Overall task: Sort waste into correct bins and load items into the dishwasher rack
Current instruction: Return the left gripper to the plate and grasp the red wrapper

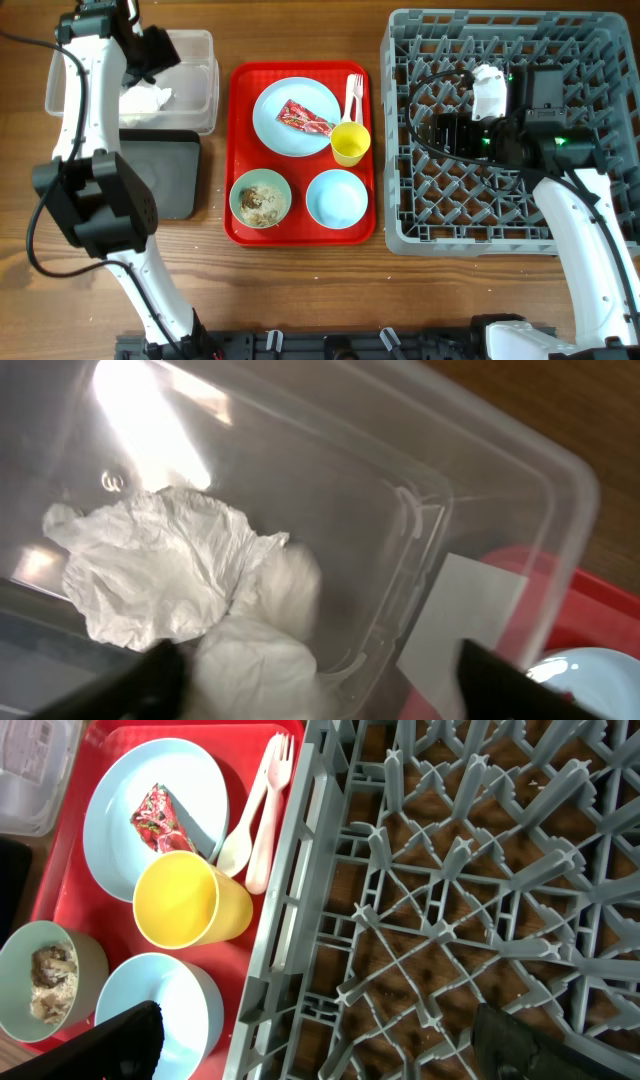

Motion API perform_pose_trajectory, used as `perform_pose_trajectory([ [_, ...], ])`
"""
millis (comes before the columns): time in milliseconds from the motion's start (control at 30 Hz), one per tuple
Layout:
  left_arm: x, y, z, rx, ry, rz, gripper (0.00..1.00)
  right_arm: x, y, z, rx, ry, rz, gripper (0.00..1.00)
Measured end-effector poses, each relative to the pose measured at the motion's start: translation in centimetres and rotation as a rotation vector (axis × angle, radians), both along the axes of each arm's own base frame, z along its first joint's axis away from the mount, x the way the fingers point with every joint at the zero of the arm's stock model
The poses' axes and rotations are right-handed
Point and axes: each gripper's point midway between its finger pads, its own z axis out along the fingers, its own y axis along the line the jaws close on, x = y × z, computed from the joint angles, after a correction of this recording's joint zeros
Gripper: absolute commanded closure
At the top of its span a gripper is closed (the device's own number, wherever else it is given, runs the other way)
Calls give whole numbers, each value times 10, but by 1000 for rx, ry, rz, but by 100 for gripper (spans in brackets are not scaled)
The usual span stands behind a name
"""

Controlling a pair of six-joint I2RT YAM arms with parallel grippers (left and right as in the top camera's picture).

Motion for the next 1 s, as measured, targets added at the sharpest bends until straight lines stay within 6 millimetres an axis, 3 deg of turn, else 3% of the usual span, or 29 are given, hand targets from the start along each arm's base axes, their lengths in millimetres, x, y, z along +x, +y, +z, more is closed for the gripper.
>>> perform_pose_trajectory([
  [233,2,-11,-5,6,9,-46,0,0,0,0,0,0,0,0],
  [367,2,-32,-4,8,12,-97,0,0,0,0,0,0,0,0],
  [533,-1,-89,3,13,9,-230,0,0,0,0,0,0,0,1],
  [567,-3,-117,5,18,4,-305,0,0,0,0,0,0,0,0],
  [633,-7,-154,5,31,0,-415,0,0,0,0,0,1,0,0],
  [800,-27,-232,5,61,-11,-672,0,0,0,0,0,1,-1,0],
  [900,-33,-248,2,42,-4,-701,0,-1,0,-1,0,5,-1,0],
  [1000,-36,-248,-8,-20,43,-596,1,-1,0,-1,1,5,-2,0],
])
